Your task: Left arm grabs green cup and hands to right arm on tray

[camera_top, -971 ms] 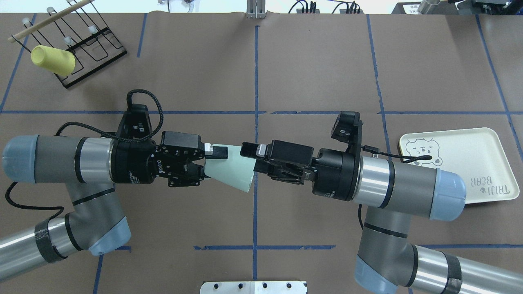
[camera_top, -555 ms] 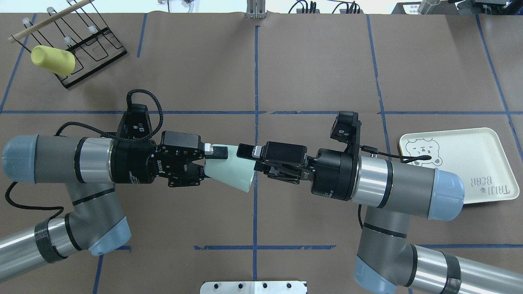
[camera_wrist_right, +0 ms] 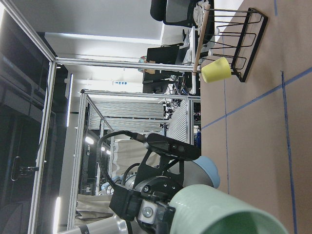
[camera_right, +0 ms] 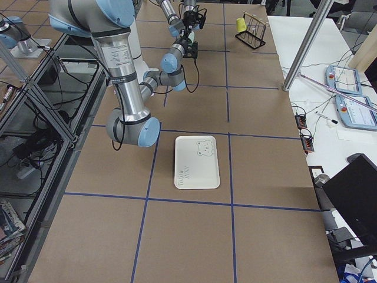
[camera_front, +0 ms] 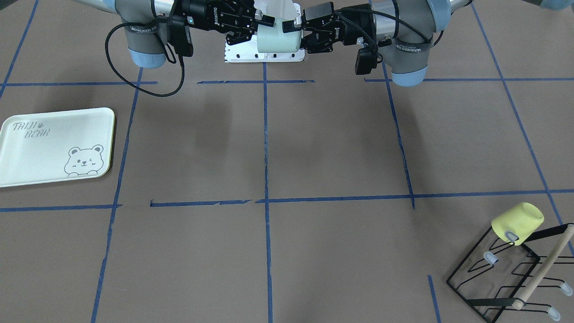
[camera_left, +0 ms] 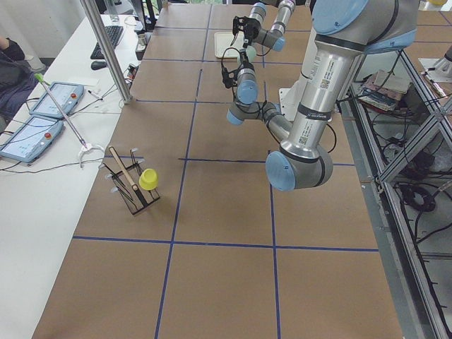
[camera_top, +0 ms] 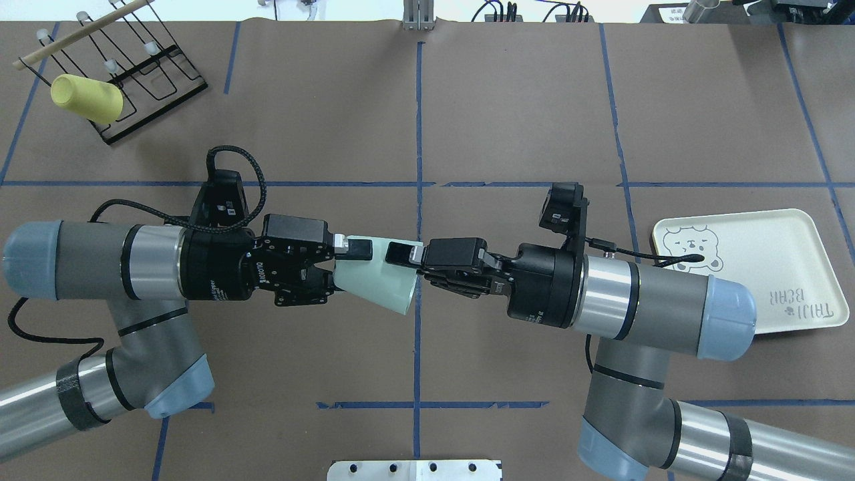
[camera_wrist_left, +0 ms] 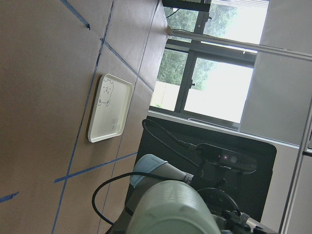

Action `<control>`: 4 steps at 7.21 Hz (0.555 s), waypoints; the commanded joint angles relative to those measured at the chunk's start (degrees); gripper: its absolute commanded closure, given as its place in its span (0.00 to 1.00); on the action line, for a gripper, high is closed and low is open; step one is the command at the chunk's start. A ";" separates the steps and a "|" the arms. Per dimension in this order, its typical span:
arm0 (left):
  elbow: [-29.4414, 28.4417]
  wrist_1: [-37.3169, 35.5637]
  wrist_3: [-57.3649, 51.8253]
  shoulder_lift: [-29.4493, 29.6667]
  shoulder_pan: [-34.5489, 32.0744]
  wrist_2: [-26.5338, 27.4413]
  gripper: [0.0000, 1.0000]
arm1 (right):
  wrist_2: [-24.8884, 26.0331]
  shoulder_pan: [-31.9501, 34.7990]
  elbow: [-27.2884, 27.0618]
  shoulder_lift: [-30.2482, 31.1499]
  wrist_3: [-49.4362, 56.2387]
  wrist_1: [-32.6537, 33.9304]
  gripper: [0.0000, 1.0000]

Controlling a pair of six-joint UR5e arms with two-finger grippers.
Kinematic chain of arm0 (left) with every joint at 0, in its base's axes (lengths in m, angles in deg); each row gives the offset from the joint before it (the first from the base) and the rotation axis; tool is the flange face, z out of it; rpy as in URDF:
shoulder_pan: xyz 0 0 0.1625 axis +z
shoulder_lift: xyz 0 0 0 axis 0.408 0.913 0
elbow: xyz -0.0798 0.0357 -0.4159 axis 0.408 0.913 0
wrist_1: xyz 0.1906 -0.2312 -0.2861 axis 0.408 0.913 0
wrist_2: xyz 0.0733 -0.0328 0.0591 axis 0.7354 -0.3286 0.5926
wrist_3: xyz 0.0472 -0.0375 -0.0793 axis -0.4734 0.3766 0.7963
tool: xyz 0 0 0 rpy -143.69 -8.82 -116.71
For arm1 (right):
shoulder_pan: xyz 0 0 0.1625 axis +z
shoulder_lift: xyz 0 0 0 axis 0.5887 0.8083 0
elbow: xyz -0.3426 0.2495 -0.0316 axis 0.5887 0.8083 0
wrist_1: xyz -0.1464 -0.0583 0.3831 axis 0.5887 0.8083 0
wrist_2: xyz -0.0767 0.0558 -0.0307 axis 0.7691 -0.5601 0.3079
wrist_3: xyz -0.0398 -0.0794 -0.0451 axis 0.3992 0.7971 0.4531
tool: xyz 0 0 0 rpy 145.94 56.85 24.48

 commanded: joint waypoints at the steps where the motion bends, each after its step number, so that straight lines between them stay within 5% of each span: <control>1: -0.01 0.00 0.52 -0.01 0.00 0.00 0.56 | 0.00 0.00 0.19 -0.01 0.27 0.00 1.00; 2: -0.01 -0.09 3.66 0.34 -0.17 0.00 0.01 | 0.00 0.00 0.19 -0.01 0.36 0.00 1.00; 4: -1.05 -0.44 2.82 0.70 -0.35 0.08 0.00 | -0.09 0.00 0.02 -0.27 0.36 -0.17 1.00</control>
